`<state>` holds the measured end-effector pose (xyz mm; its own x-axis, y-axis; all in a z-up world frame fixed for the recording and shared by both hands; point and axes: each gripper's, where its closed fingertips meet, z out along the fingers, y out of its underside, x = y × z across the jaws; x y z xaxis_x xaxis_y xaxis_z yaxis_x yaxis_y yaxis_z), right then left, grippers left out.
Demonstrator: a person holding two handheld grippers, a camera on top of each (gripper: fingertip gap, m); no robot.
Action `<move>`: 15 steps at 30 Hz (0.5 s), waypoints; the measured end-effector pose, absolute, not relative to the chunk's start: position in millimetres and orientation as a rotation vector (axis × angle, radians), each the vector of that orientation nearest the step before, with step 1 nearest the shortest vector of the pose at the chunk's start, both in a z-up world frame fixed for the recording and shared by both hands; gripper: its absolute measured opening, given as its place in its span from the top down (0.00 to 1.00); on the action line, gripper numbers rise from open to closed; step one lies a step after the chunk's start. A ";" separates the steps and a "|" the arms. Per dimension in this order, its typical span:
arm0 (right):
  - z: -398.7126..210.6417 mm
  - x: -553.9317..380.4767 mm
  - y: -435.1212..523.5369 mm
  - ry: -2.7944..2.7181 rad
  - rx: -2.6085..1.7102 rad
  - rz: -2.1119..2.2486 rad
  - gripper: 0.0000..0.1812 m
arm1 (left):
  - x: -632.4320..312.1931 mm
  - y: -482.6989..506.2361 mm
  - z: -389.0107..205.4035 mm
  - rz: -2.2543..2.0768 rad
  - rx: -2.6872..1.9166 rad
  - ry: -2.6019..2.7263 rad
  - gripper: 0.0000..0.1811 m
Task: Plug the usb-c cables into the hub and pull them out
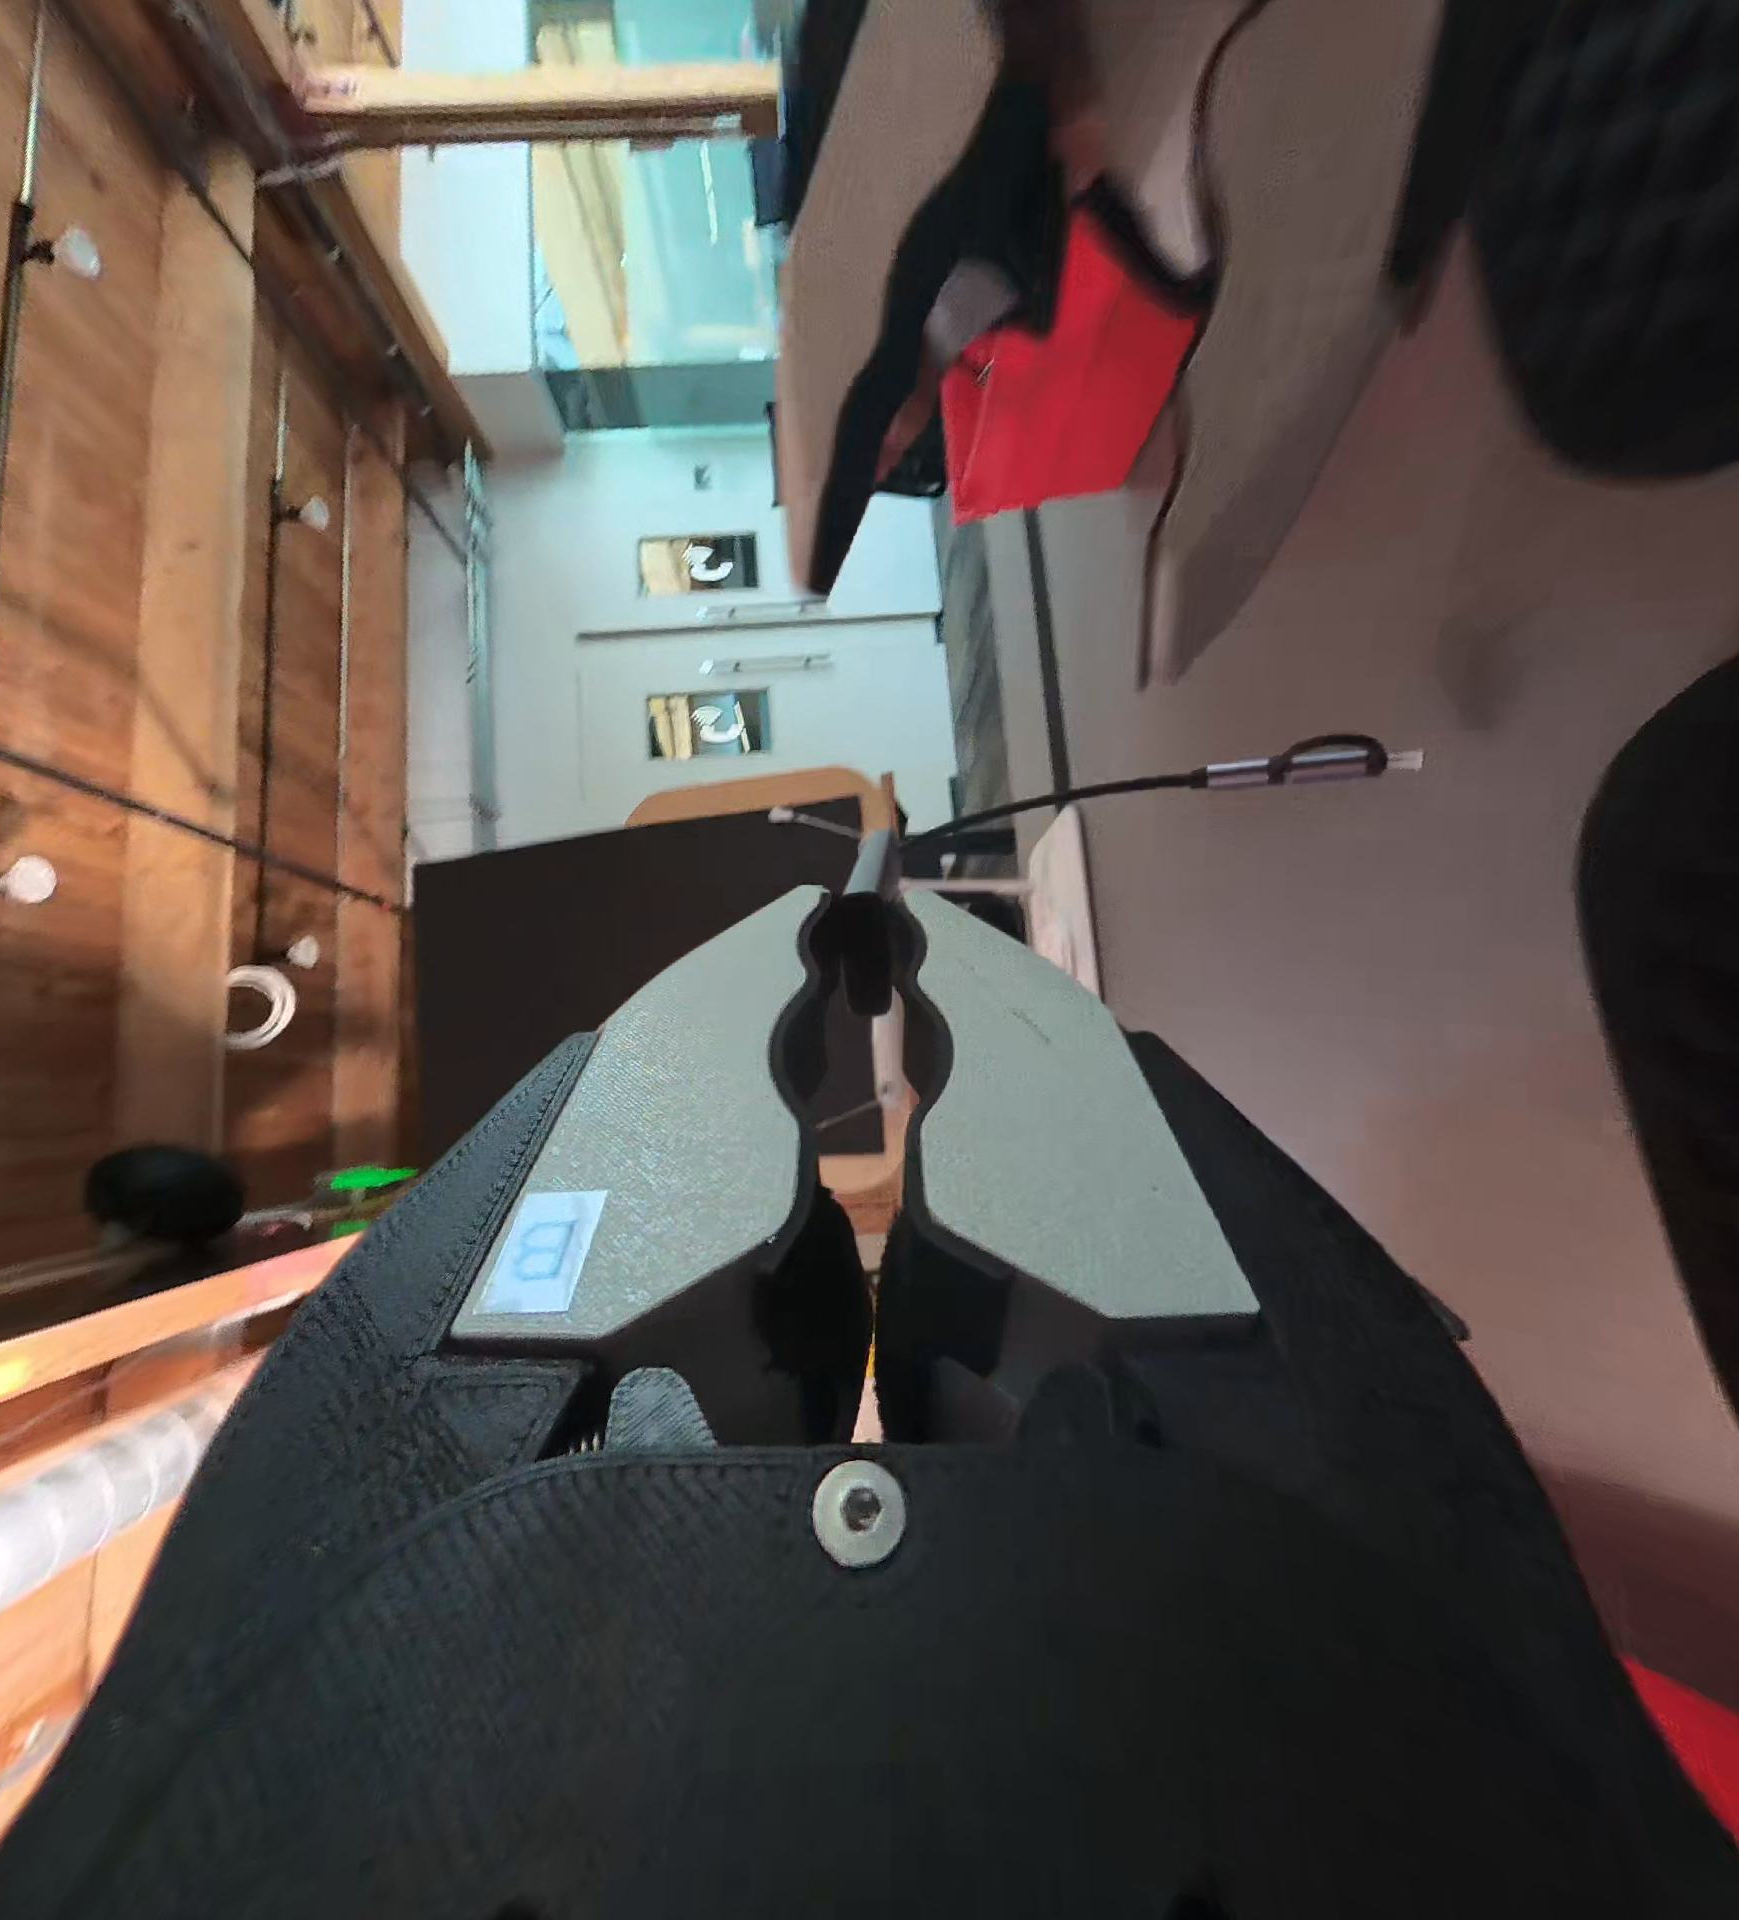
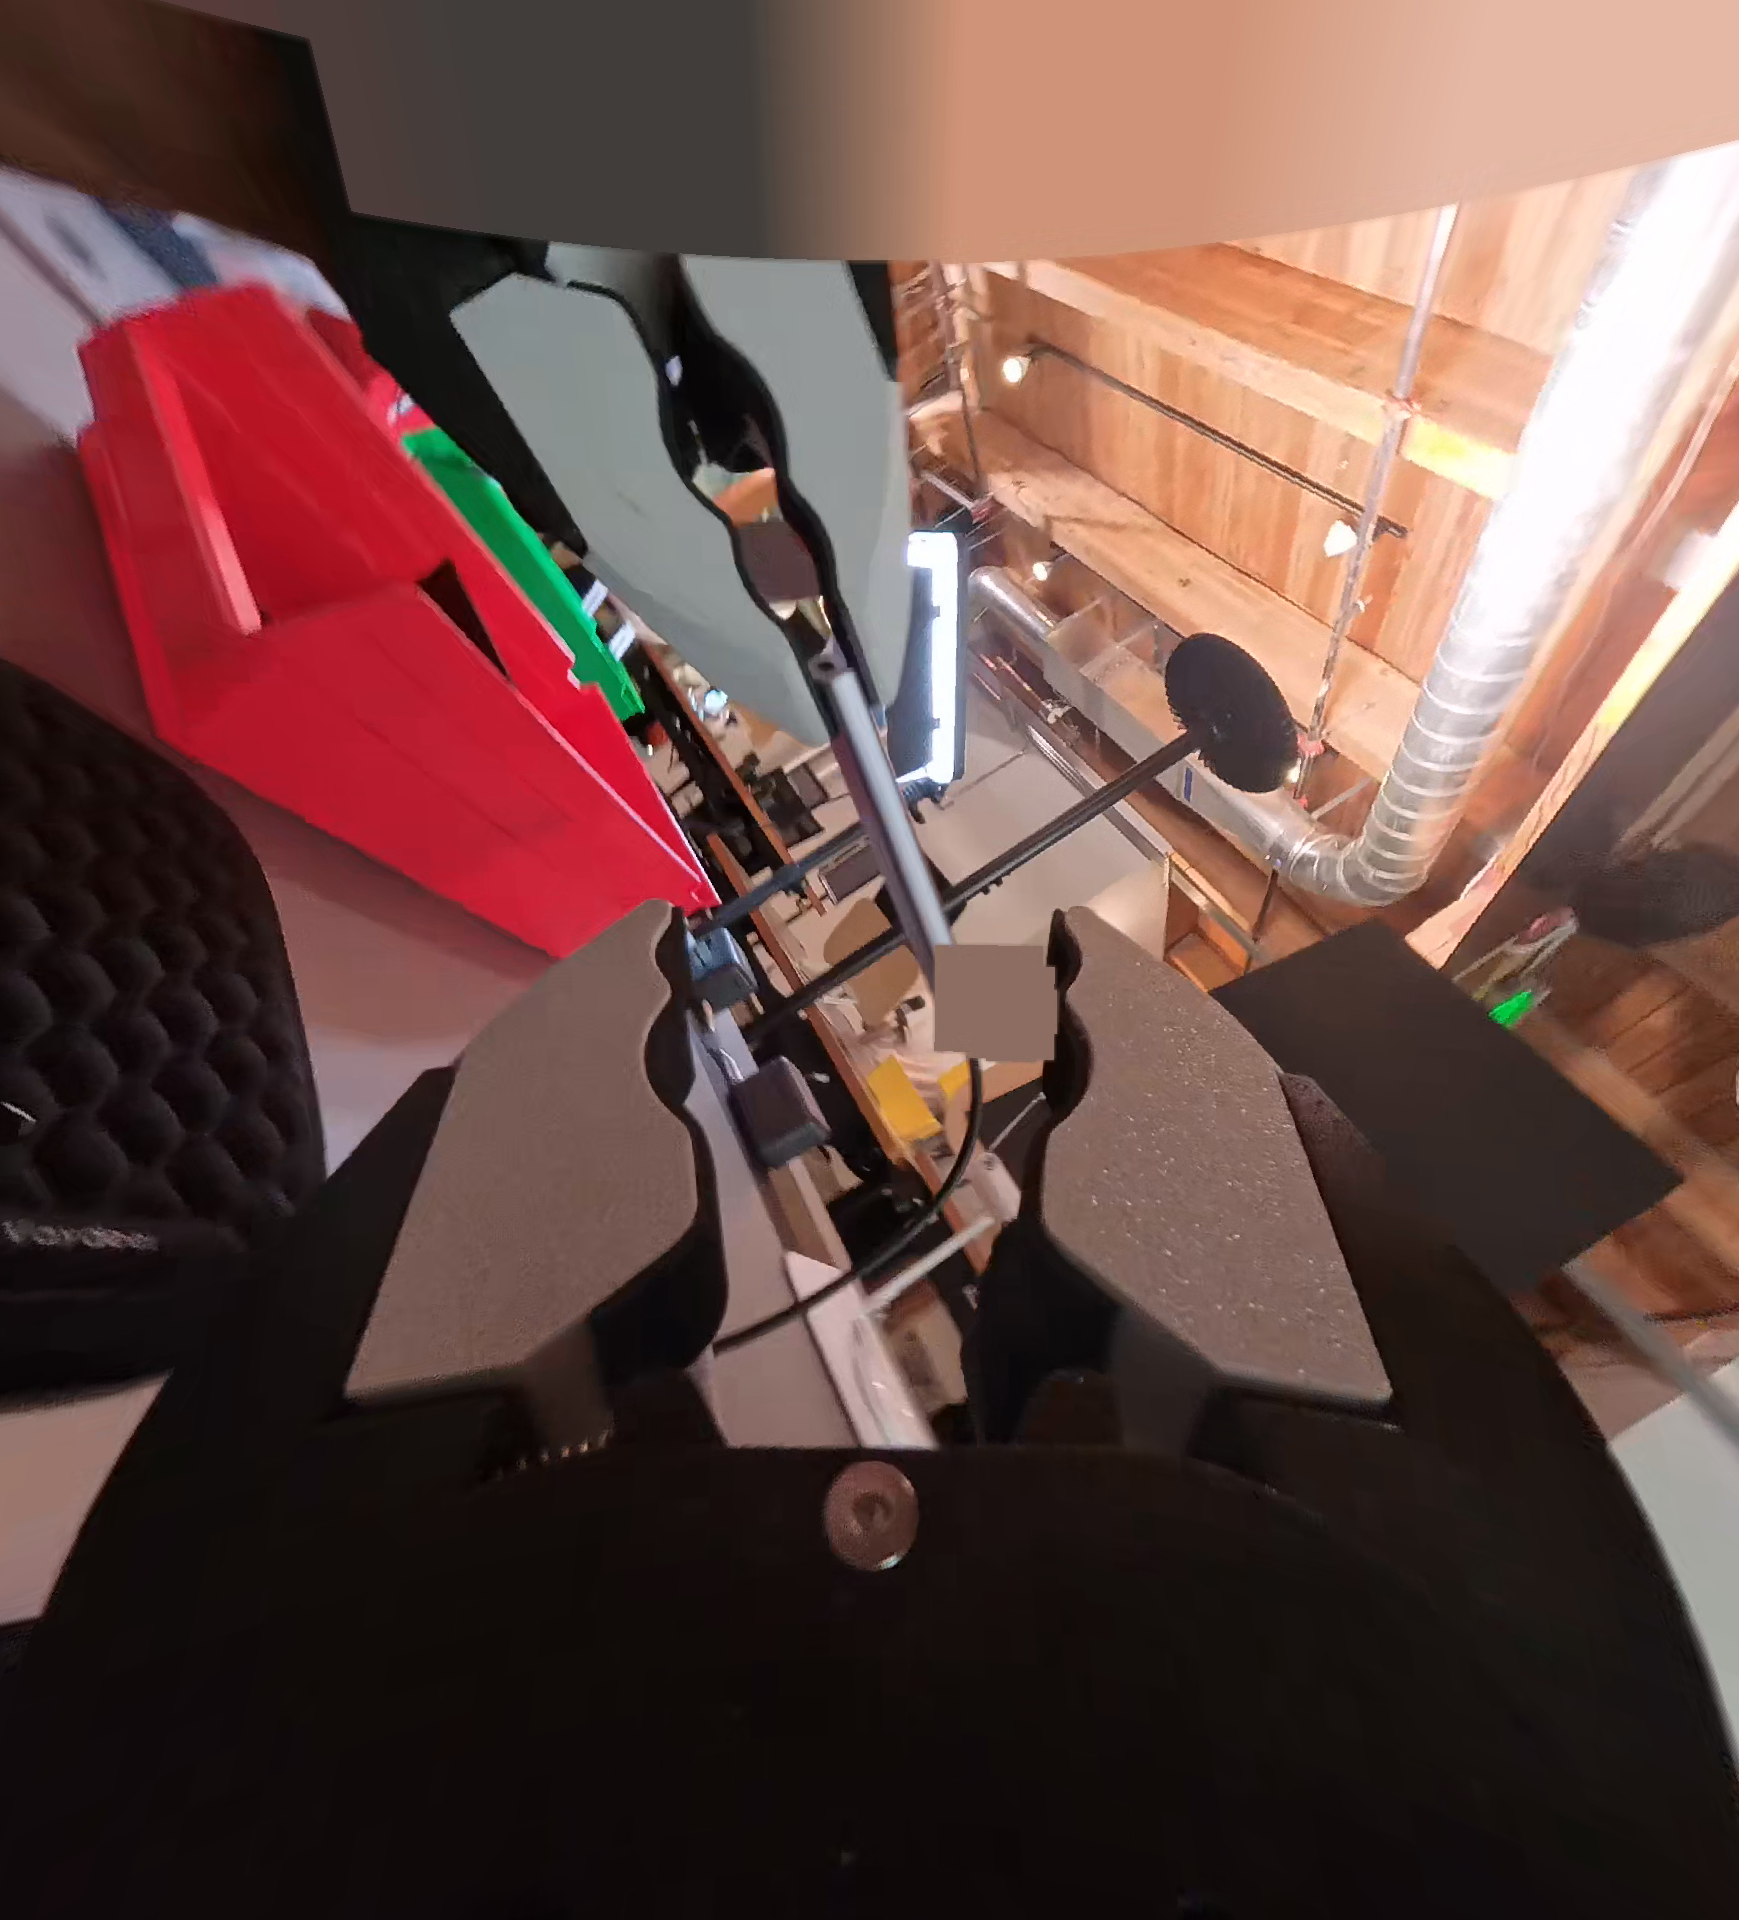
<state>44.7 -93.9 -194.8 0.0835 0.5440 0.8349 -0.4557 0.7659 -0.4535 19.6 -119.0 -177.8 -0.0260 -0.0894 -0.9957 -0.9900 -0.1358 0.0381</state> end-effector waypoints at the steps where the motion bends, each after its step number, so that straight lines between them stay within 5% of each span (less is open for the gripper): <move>1: -195.0 40.3 -96.0 -1.311 -0.054 0.687 0.65 | 26.2 -115.5 -183.1 1.272 -1.357 1.257 0.96; 5: -195.0 25.7 -96.3 -1.354 0.030 0.467 0.74 | 55.1 -107.7 -191.5 1.168 -1.308 1.331 0.96; 7: -189.5 24.0 -90.1 -1.296 0.035 0.365 0.94 | 63.5 -105.9 -192.7 1.130 -1.311 1.350 0.96; 11: -181.9 35.1 -84.7 -1.249 -0.047 0.538 0.95 | 73.0 -103.8 -182.6 0.911 -1.300 1.212 0.93; 15: -147.5 68.4 -69.2 -1.072 -0.208 1.140 0.95 | 67.9 -112.1 -138.7 0.404 -1.150 0.731 0.76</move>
